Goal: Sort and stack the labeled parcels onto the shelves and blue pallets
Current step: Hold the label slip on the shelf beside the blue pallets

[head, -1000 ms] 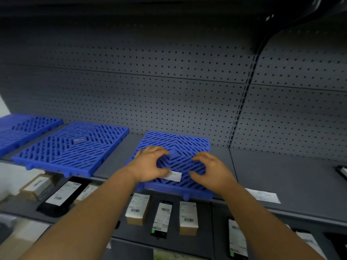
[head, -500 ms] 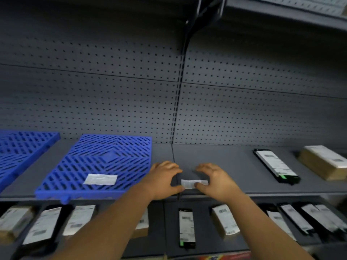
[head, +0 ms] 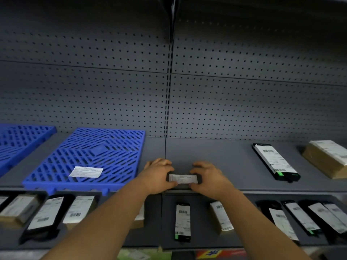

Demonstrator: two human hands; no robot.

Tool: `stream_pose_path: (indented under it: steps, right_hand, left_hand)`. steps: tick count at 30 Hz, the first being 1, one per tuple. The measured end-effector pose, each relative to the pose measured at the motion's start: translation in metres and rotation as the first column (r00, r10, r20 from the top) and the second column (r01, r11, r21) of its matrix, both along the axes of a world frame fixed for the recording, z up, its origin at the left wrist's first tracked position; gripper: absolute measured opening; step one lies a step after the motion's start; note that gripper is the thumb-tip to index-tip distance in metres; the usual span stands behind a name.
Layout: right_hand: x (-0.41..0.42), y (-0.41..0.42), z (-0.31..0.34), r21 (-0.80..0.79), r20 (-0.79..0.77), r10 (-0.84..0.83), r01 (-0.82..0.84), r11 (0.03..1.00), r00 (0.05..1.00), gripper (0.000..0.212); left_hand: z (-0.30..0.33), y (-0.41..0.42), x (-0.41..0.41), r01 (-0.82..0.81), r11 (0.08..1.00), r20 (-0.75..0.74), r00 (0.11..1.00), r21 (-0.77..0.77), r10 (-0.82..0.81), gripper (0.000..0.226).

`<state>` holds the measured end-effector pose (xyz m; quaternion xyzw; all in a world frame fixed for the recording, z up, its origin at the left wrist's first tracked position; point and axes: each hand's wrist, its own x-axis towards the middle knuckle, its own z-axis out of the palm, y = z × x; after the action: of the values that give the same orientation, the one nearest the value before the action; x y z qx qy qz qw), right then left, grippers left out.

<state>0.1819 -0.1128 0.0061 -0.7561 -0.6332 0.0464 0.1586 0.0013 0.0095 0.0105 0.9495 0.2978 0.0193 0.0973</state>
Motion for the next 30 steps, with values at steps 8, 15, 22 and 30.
stream_pose_path:
  steps: [8, 15, 22, 30]
  right_hand:
    - [0.007, 0.004, -0.002, -0.072, 0.026, -0.034, 0.036, 0.997, 0.999, 0.050]
    - [0.008, 0.005, -0.003, -0.060, -0.053, -0.014, 0.011, 0.998, 0.999, 0.035]
    - [0.008, 0.005, 0.002, -0.027, -0.085, -0.003, 0.001, 1.000, 0.996, 0.035]
    - [0.012, 0.003, -0.003, 0.070, -0.107, 0.018, -0.011, 0.997, 0.994, 0.034]
  left_hand:
    - [0.000, -0.003, -0.001, -0.028, 1.000, 0.007, 1.000, -0.007, 0.028, 0.057]
    - [-0.002, -0.005, 0.002, -0.045, 0.999, 0.026, 0.999, -0.020, 0.046, 0.047]
    - [0.001, -0.007, 0.003, -0.046, 0.999, 0.026, 0.999, 0.005, 0.046, 0.053]
    - [-0.002, -0.006, 0.008, -0.027, 0.999, 0.086, 0.996, -0.029, 0.030, 0.054]
